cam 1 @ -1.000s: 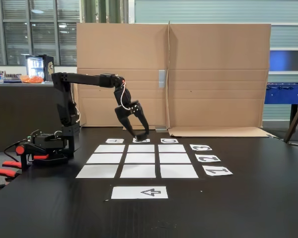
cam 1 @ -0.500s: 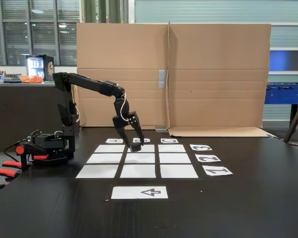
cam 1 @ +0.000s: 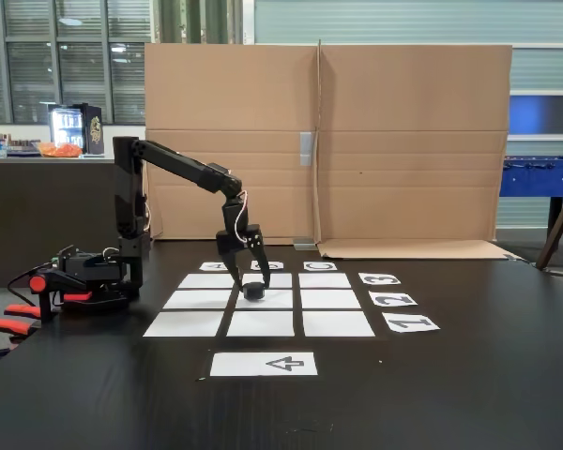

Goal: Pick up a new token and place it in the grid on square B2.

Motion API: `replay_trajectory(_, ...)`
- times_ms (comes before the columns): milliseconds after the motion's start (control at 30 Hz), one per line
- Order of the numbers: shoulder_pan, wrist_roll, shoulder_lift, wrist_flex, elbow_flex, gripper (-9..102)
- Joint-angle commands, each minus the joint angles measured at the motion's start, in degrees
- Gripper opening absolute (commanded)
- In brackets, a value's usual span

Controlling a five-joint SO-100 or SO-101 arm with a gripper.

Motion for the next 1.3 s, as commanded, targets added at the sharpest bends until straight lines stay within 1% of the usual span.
replay_trajectory(0, -0.70, -0.18, -0.62, -0.44, -2.55, 7)
replay_trajectory(900, -0.26, -0.18, -4.22, -2.02, -6.42, 8)
replay_trajectory(1267, -0.26, -0.09, -4.31, -2.02, -6.33, 13)
